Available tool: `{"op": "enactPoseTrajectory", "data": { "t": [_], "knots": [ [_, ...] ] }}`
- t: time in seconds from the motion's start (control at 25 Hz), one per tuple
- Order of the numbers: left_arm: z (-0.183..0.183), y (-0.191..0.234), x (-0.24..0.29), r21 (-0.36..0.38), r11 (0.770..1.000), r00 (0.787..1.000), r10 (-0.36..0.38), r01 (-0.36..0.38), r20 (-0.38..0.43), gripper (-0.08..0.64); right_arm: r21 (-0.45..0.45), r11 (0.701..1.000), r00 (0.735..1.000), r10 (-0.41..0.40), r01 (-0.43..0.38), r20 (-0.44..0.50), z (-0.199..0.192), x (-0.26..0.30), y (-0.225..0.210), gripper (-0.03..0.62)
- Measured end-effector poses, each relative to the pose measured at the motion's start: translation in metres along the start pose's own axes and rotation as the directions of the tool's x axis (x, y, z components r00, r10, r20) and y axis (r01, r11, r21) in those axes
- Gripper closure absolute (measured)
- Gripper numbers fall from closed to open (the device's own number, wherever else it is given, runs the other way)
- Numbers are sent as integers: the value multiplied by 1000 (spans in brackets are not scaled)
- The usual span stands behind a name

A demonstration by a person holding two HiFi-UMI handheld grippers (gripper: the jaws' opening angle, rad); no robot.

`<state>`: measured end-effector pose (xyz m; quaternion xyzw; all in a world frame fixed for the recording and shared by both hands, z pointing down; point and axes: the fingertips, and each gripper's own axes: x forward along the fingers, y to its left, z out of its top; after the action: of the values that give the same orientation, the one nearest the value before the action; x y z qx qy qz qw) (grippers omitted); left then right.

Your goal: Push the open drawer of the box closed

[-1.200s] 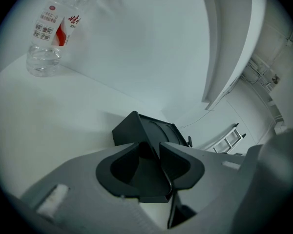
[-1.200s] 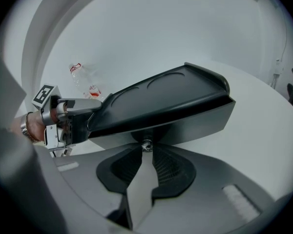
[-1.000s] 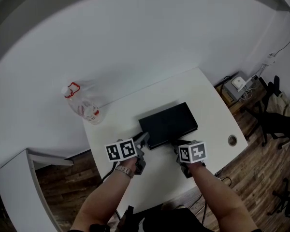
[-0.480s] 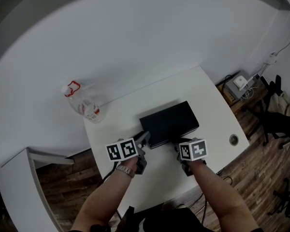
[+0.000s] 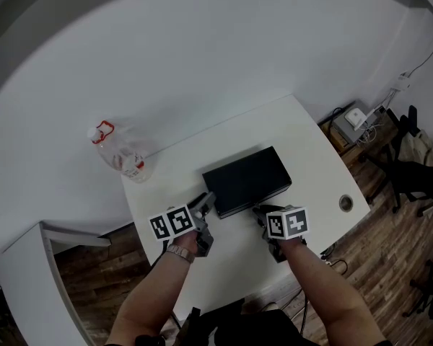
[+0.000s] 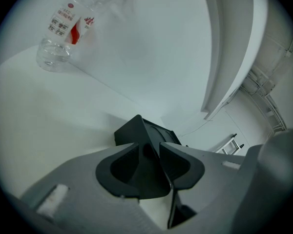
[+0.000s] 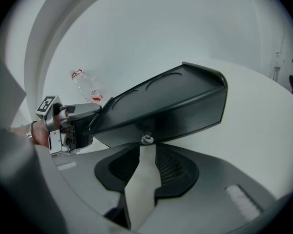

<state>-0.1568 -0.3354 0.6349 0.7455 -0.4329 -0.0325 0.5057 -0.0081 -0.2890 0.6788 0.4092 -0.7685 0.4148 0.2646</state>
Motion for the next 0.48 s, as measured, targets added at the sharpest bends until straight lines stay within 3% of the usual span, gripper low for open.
{"op": "enactPoseTrajectory", "data": {
  "t": [0.12, 0.24, 0.28, 0.32, 0.36, 0.48],
  "knots": [
    [6, -1, -19, 13, 1000, 998, -11, 10, 58, 420, 16, 999, 998, 49, -50, 32, -12, -17, 7, 502],
    [-1, -6, -46, 22, 999, 997, -25, 24, 79, 423, 35, 991, 988, 129, -132, 85, -24, -43, 16, 589],
    [-6, -9, -56, 27, 999, 996, -29, 27, 81, 426, 37, 986, 982, 158, -163, 105, -27, -53, 19, 588],
    [-13, -13, -65, 33, 999, 996, -33, 30, 82, 450, 38, 981, 975, 183, -189, 124, -30, -63, 22, 588],
    [-20, -19, -73, 37, 999, 996, -38, 35, 83, 534, 39, 977, 969, 203, -210, 141, -33, -74, 23, 588],
    [-49, -41, -97, 45, 997, 995, -62, 59, 81, 560, 43, 961, 947, 261, -274, 188, -48, -113, 27, 588]
  ]
}}
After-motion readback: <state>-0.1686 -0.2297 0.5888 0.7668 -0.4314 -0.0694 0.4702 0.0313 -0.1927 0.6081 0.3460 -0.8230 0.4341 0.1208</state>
